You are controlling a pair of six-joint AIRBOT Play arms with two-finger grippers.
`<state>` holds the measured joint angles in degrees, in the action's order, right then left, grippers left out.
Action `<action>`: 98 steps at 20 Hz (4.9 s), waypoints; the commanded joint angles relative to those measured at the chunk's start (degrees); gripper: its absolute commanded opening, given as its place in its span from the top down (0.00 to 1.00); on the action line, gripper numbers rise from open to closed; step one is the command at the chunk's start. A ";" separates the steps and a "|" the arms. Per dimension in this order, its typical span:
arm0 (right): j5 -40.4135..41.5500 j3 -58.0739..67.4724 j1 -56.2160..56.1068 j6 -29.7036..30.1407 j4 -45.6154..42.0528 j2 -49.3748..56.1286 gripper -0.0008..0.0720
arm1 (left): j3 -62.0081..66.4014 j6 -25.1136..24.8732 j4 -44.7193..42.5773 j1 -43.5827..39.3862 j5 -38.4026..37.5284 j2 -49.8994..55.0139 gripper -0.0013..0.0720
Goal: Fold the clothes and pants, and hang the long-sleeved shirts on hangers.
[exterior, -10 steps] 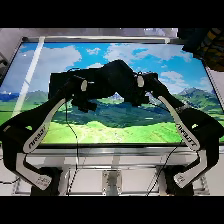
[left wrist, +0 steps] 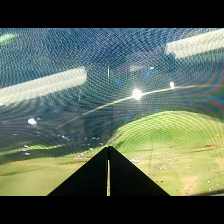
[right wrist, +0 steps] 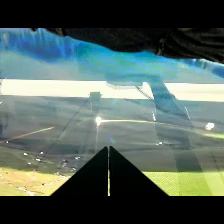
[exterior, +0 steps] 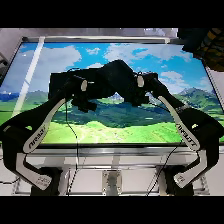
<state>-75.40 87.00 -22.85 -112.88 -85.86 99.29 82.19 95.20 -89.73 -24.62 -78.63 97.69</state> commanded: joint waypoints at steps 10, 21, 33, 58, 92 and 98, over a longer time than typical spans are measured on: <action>1.42 0.07 -0.02 0.00 0.11 0.00 0.94 | -0.02 0.00 0.00 -0.02 0.04 0.04 0.93; 15.21 0.04 -0.02 5.01 -1.62 0.00 0.94 | -0.04 -2.67 -5.57 0.87 12.81 0.17 0.93; 18.73 16.68 15.08 20.85 -8.39 0.02 0.45 | -0.04 -6.12 -22.80 7.26 16.76 0.17 0.41; 5.31 17.18 14.58 34.93 12.26 16.57 0.94 | -0.04 -22.71 -9.20 11.15 9.55 -13.77 0.42; -9.27 -49.35 28.39 24.00 -28.15 -52.74 0.94 | -2.71 -27.21 2.03 18.78 -1.60 -31.58 0.53; -5.90 -50.25 44.17 31.63 -29.51 -52.52 0.94 | -10.03 -35.69 2.03 18.78 1.05 -30.82 0.53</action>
<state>-82.76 37.58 13.98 -84.79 -114.59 46.87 74.98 63.07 -87.88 -5.91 -79.59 66.28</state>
